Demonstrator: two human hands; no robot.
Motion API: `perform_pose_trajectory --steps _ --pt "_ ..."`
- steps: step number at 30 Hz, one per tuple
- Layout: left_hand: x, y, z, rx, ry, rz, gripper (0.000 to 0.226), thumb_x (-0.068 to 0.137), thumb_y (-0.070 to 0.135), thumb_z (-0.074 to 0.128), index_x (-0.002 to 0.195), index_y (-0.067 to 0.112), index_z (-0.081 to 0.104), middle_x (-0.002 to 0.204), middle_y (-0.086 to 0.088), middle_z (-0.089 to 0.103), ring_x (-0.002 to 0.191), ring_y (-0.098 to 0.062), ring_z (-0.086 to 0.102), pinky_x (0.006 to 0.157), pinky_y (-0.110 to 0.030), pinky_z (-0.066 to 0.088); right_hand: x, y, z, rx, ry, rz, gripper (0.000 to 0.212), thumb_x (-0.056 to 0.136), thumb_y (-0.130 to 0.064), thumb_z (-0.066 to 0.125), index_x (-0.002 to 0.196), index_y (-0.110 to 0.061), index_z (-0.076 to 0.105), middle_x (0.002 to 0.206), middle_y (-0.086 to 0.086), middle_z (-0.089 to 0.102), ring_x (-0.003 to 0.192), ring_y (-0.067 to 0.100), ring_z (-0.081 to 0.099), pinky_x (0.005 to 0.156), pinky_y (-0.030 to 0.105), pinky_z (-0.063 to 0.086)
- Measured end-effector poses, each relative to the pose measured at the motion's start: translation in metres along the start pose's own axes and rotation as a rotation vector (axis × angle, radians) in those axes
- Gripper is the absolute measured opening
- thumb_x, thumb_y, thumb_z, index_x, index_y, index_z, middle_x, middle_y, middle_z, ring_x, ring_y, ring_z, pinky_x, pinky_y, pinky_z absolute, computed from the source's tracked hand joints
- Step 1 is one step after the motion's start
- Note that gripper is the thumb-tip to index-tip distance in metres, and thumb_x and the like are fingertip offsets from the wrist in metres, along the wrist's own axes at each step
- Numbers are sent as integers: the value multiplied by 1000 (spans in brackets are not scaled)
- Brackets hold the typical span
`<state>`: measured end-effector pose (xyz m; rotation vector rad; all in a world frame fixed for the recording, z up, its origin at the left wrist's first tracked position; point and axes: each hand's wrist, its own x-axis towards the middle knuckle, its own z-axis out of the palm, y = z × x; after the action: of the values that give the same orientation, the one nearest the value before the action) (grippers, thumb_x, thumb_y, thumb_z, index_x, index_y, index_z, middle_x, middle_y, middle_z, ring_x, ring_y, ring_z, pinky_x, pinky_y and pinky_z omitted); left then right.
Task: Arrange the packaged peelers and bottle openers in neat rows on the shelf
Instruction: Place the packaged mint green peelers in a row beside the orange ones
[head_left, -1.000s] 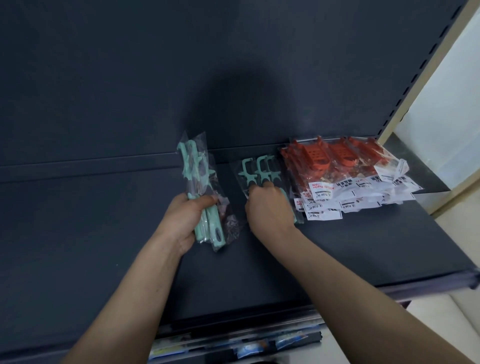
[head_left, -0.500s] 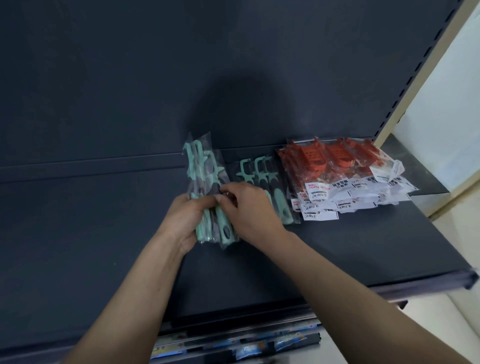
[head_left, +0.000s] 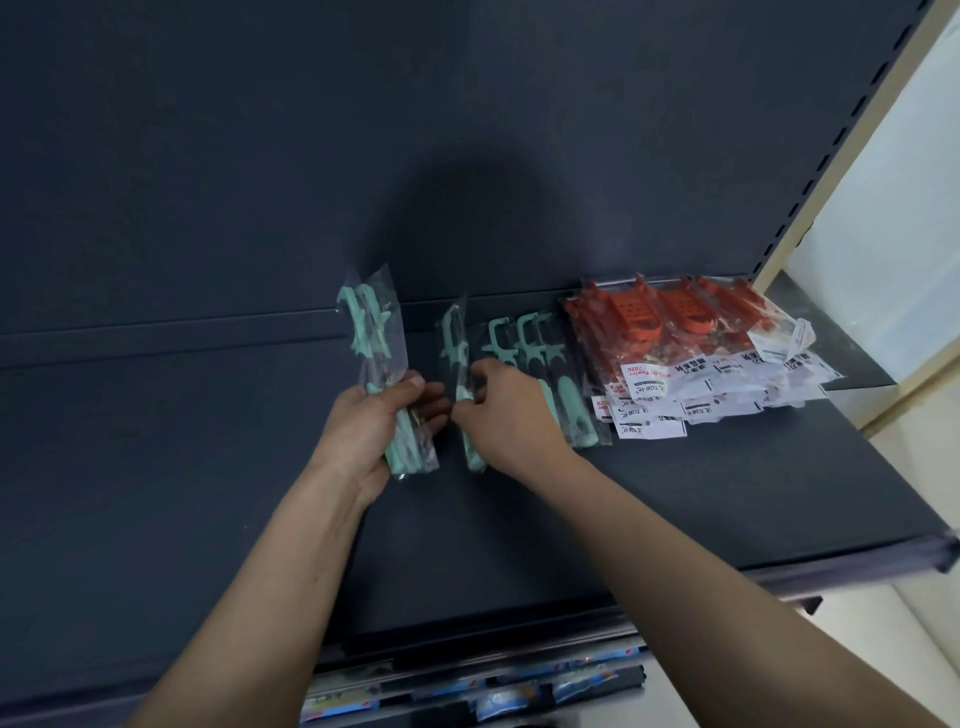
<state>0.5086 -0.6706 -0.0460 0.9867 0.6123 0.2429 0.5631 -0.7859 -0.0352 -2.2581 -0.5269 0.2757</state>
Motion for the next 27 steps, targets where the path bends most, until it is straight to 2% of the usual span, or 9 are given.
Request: perform_pose_trajectory --steps 4,7,10,12,14,18,21,27 --pt "1 0 -5 12 18 3 7 89 -2 54 86 4 58 82 -14 66 69 -23 66 67 -33 58 4 2 0 -132 21 -18 35 89 -10 49 124 -9 51 101 16 63 89 30 60 73 32 49" --pt "2 0 -8 7 25 -1 6 88 -2 55 88 4 58 80 -13 66 68 -22 66 65 -32 59 3 5 0 -311 30 -79 30 90 -5 48 117 -12 59 110 15 54 92 33 58 75 32 47" --pt "2 -1 -9 23 15 7 6 88 -2 55 91 3 57 80 -12 66 67 -21 65 67 -33 58 -1 6 5 -450 54 -130 23 94 -21 50 110 -8 60 111 15 50 97 33 54 74 30 39" --pt "2 0 -8 34 7 17 7 89 -2 55 91 4 57 80 -12 65 65 -19 65 66 -32 58 -2 7 9 -536 42 -147 35 94 -33 51 118 -9 56 118 15 48 107 30 48 84 34 41" --pt "2 0 -8 38 9 22 7 89 -3 55 90 4 57 80 -12 64 65 -19 65 66 -32 58 -2 6 12 -594 32 -142 40 92 -35 54 123 -9 52 122 15 45 112 30 45 89 35 42" --pt "3 0 -9 52 18 28 7 88 -3 54 91 3 57 80 -12 64 67 -21 64 67 -32 57 0 5 13 -651 82 -141 27 96 -21 48 117 -7 55 116 15 53 107 29 51 78 34 45" --pt "3 -1 -10 56 21 29 7 88 -3 55 91 3 57 79 -12 65 66 -20 65 66 -32 57 2 5 15 -682 121 -143 24 96 -13 45 116 -7 55 113 15 56 102 29 55 73 32 44" --pt "3 -1 -10 53 22 29 8 88 -3 56 92 3 58 78 -11 66 65 -19 66 66 -32 58 5 5 18 -655 153 -109 23 95 -12 45 115 -8 55 108 15 59 96 29 59 63 30 36"
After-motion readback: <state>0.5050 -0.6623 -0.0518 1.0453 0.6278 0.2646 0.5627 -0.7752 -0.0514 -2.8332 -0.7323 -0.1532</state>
